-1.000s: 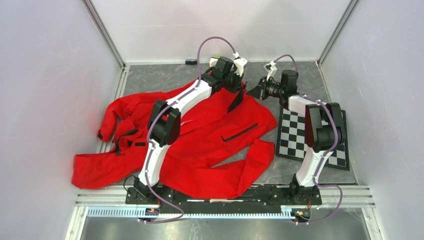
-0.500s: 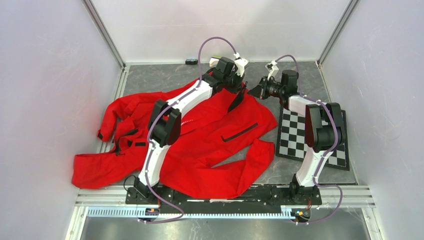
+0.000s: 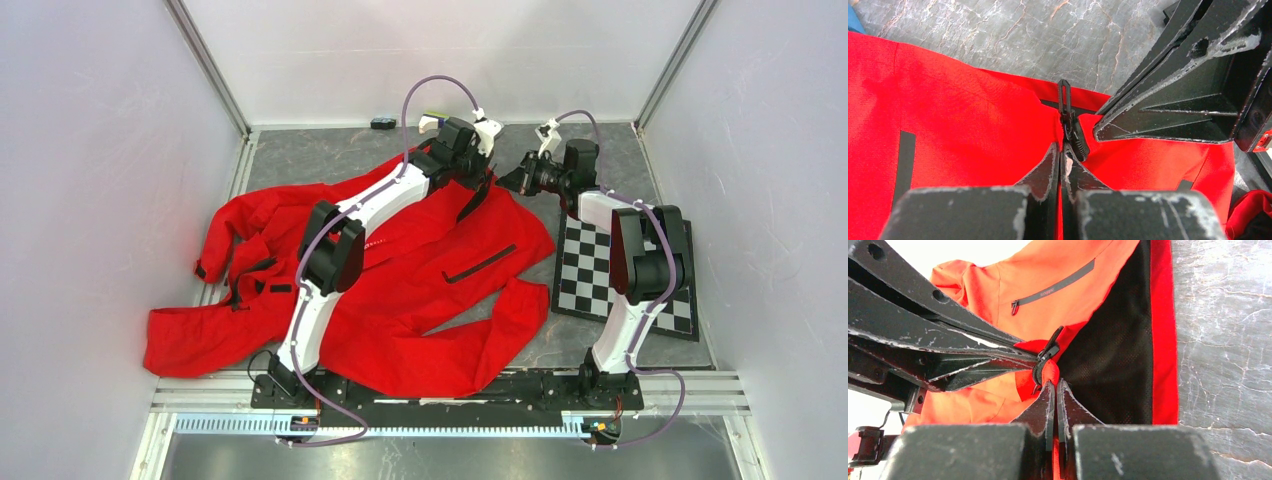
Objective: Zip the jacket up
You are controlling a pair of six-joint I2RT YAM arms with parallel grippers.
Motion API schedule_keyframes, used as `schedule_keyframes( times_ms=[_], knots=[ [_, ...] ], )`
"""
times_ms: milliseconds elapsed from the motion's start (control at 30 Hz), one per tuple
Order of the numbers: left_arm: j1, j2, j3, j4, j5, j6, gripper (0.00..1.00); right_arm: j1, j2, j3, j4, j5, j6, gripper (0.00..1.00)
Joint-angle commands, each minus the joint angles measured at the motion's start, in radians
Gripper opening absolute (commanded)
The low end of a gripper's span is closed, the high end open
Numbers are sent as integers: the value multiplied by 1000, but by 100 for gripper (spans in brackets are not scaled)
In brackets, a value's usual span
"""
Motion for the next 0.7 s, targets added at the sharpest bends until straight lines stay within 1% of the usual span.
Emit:
schedule_keyframes(
  times_ms=[0,100,367,533,667],
  knots=[
    [-14,-44,-6,5,2,42,2,-8,5,29,101,29,46,1],
    [-14,-54,-17,7,3,47,2,-17,21,26,138,19,90,0],
    [-14,-68,-34,20,1,43,2,-39,19,21,97,102,99,0],
    [-14,-68,-34,21,5,38,2,-43,20,2,161,121,151,0],
    [-14,-57,-20,17,39,19,2,-42,30,-7,229,122,200,0]
  ],
)
